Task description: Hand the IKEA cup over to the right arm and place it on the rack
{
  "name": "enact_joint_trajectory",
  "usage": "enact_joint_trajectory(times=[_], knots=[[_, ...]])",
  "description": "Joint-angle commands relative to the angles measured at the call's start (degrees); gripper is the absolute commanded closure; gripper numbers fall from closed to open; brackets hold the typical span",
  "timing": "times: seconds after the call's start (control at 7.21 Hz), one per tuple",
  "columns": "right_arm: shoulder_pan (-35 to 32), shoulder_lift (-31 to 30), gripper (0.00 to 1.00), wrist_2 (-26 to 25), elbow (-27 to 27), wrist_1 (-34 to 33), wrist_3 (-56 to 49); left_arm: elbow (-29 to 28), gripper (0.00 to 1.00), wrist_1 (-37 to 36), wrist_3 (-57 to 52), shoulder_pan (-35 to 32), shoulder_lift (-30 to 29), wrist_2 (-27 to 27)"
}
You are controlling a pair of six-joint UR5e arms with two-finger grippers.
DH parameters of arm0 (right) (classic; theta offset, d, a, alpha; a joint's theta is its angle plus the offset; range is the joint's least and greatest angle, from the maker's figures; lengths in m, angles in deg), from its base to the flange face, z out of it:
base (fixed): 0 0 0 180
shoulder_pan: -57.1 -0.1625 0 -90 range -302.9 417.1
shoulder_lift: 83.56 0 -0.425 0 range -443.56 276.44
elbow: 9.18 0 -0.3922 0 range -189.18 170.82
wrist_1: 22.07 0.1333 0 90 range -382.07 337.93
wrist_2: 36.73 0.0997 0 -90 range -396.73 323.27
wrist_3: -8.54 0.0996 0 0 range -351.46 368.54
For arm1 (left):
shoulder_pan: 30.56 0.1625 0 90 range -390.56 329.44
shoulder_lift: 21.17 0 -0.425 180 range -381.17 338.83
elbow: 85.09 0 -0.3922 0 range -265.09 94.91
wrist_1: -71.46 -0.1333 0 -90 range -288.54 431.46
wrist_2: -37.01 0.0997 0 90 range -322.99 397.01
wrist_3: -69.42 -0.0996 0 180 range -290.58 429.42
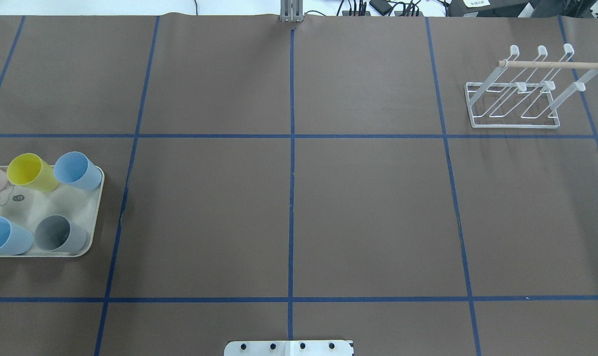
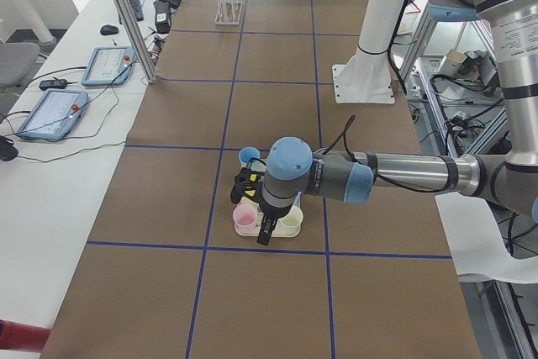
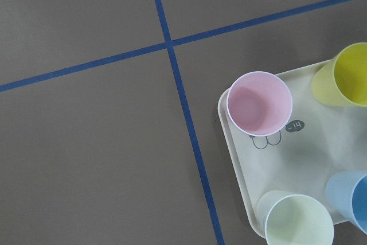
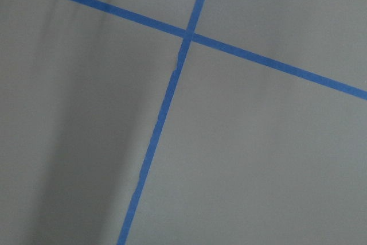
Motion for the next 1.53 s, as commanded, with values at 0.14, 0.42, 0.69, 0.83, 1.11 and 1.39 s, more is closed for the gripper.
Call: enact_joint_trajectory(times=[0.14,0.42,0.69,0.83,1.11,1.39], knots=[[0.00,0.18,0.00,0.61,1.18,0.00,-0.13,0.12,0.00,3.30,0.10,0.00,0.04,0.00],[0.78,1.14,0.00,2.62,2.14,0.00,-0.04,0.90,0.00,3.75,0.01,0.09,-0.05,1.31],[1.23,3.07,0.00,4.39,3.47,2.35,0.48,1.87,0.00,4.80,0.62,0.00,-1.36,2.38],[1.23,3.17,0.00,4.31,3.73,8.12,0.75,2.92,0.00,6.29,0.54,0.00,-2.76,2.46],[1.84,3.26,0.00,4.57,5.12,13.25,13.16,2.76,0.00,13.82,0.37,0.00,-5.49,2.99],[3.77,2.48,0.00,5.27,6.46,17.99,17.97,1.10,0.00,16.58,0.54,0.00,-8.02,2.47]])
